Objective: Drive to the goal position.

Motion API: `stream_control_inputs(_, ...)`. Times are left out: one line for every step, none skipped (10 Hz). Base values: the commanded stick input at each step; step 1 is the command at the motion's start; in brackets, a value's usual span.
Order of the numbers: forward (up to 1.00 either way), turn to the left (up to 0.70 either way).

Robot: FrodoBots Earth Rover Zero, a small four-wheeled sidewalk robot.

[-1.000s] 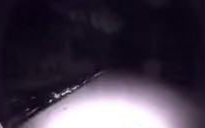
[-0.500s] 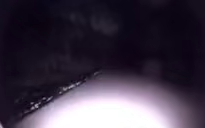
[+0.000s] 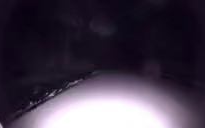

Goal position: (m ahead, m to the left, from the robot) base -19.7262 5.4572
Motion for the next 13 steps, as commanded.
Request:
stream_control_inputs(-1.00, 0.00)
stream_control_inputs(-1.00, 0.00)
stream_control_inputs(-1.00, 0.00)
stream_control_inputs(-1.00, 0.00)
stream_control_inputs(-1.00, 0.00)
stream_control_inputs(-1.00, 0.00)
stream_control_inputs(-1.00, 0.00)
stream_control_inputs(-1.00, 0.00)
stream_control_inputs(-1.00, 0.00)
stream_control_inputs(-1.00, 0.00)
stream_control_inputs(-1.00, 0.00)
stream_control_inputs(-1.00, 0.00)
stream_control_inputs(-1.00, 0.00)
